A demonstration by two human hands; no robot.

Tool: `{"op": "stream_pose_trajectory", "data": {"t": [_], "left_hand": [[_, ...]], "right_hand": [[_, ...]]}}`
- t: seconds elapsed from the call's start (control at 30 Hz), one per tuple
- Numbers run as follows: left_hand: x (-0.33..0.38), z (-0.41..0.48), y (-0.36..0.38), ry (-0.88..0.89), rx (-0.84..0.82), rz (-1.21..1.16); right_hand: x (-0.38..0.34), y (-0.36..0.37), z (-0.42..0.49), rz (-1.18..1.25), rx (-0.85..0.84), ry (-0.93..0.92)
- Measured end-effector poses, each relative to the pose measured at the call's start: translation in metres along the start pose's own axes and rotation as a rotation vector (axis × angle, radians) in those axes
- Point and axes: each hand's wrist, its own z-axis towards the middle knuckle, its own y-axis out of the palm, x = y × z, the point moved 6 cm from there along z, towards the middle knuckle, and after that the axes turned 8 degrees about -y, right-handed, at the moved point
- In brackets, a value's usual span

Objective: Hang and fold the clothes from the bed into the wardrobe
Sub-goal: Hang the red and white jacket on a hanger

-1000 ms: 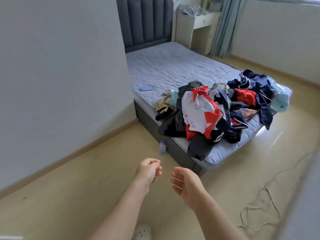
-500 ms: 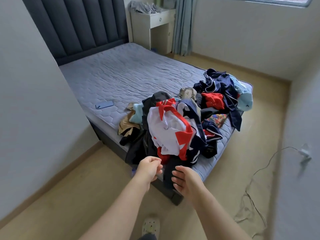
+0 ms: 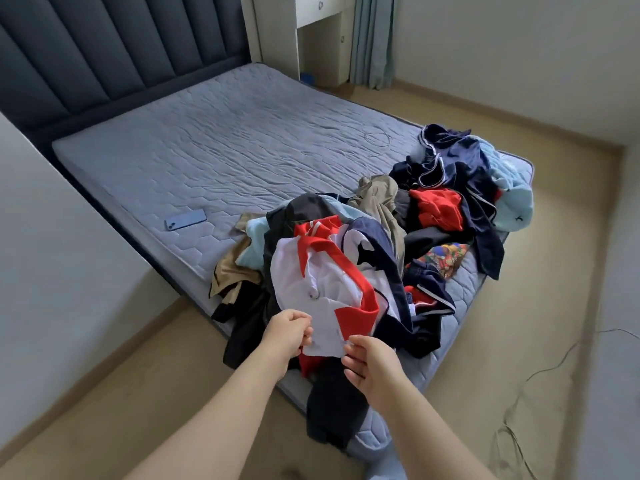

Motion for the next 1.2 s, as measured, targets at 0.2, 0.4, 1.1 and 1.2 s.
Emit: {"op": "stream_pose_trajectory", "data": {"t": [0.2, 0.4, 1.1, 1.2], "left_hand": [[0.032, 0.065, 0.050, -0.107, 0.111, 0.010], [0.050, 0.125, 0.070, -0.105, 0.242, 0.140], [0.084, 0.236, 0.056, 0.047, 0.402, 0.908], [0.081, 0.222, 0.053, -0.022, 0.373, 0.494]], "right_hand": [[-0.048, -0.026, 0.088, -0.129, -0.035, 0.128], [-0.068, -0.037, 0.159, -0.312, -0.024, 0.147], [-0.047, -0.008, 0.235, -0.381, 0.061, 0.231], [-0.067, -0.001, 0.228, -0.380, 0.089, 0.189]]}}
